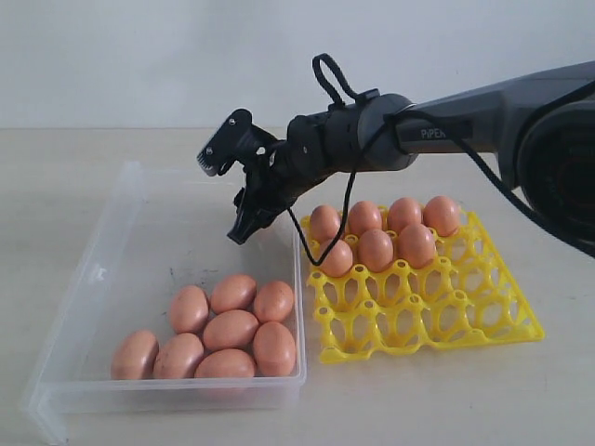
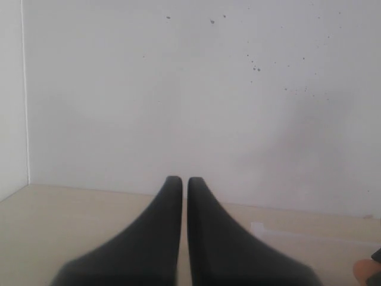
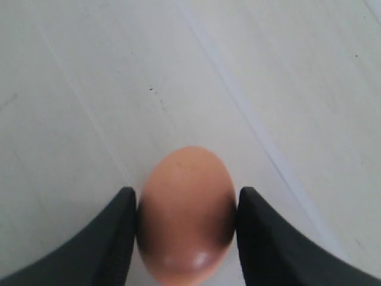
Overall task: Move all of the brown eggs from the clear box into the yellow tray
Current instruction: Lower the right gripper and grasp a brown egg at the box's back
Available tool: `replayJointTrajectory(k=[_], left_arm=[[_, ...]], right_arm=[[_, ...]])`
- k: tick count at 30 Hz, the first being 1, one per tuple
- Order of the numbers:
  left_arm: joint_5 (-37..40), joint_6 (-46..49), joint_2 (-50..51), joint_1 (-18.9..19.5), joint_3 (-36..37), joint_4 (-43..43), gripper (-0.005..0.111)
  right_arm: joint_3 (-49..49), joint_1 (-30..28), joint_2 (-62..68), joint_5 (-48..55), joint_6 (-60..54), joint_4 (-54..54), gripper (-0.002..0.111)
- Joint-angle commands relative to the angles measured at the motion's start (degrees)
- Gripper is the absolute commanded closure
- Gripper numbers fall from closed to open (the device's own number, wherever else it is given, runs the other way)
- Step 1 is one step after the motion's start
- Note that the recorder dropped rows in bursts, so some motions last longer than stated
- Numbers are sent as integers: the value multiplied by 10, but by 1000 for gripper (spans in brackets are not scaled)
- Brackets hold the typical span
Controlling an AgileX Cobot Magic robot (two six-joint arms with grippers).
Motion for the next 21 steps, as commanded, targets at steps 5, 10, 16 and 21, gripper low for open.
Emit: replayJointTrajectory(k=[5,10,16,21], left_arm=[[2,3,-1,-1,-1,2,103],[2,3,-1,-1,-1,2,103],[2,3,-1,-1,-1,2,103],[2,3,-1,-1,-1,2,103]], right_arm=[[-8,-2,-2,113,-5,-3,108],[-8,-2,-3,188,-23,-3,108],[-8,-2,-5,208,2,-3,108],[-16,-2,-9,204,9,1,98]])
